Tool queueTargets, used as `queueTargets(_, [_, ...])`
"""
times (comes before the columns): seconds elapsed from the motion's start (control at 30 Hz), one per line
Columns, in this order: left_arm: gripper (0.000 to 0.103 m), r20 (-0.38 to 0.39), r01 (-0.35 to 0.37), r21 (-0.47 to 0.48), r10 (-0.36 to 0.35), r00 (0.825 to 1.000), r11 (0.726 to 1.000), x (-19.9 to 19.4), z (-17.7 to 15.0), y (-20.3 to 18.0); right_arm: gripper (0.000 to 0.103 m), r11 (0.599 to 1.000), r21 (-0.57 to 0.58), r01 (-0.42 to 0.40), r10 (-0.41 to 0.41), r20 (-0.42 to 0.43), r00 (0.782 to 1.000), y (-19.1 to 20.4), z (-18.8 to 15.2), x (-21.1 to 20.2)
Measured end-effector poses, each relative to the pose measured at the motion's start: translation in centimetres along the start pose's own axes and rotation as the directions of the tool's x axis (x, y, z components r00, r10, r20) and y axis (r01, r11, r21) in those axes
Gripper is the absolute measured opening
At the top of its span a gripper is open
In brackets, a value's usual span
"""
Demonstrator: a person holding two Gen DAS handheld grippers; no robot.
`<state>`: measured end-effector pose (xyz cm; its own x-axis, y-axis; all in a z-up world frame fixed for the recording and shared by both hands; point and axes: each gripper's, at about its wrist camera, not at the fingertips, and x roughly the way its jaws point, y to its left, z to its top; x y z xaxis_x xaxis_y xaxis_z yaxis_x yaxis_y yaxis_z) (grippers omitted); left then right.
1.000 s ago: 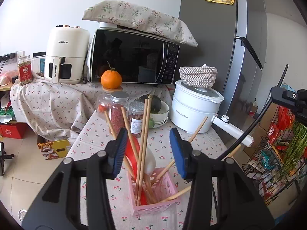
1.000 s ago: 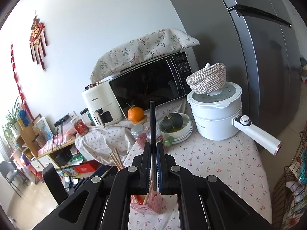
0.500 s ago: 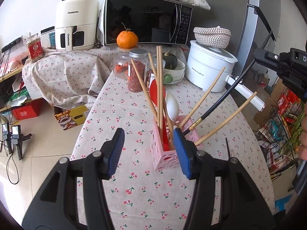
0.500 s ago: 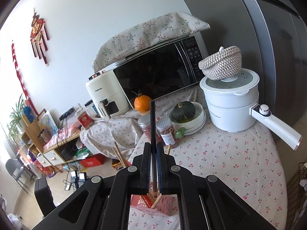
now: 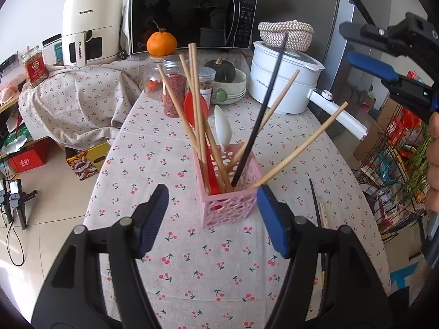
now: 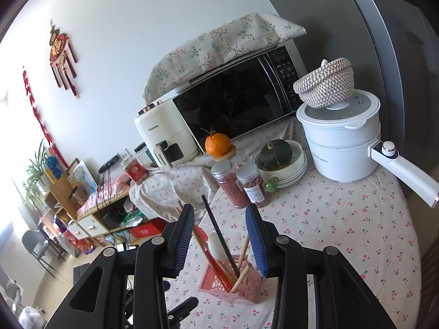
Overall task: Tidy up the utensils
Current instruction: 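Lower the black chopstick into the pink holder and open the right gripper, then move both grippers over the remaining black and wooden chopsticks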
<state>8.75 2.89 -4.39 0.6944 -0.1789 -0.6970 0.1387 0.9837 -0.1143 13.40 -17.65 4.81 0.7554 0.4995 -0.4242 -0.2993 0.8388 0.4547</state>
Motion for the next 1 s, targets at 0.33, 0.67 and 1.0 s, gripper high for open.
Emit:
queueTargets(0.33, [0.08,-0.07,0.055,0.116,-0.047,0.996,0.992,0.8,-1.8,-4.6,0.061,0.992,-0.022,0.122,-0.12,0.072,0.99,-2.6,0.3,-8.9])
queueTargets(0.67, [0.082,-0.178,0.103,0.195,-0.068,0.982,0.975,3.1,-3.6,-9.8,0.073,0.957,0.005,0.288,-0.285,-0.142,0.948,-8.8,-3.4,-10.6])
queueTargets(1.0, [0.082,-0.285,0.117,0.215,-0.052,0.957,0.97,5.7,-4.5,-12.8,0.077,0.902,-0.04,0.43,-0.415,-0.356,0.837,-13.4,-7.7,-9.4])
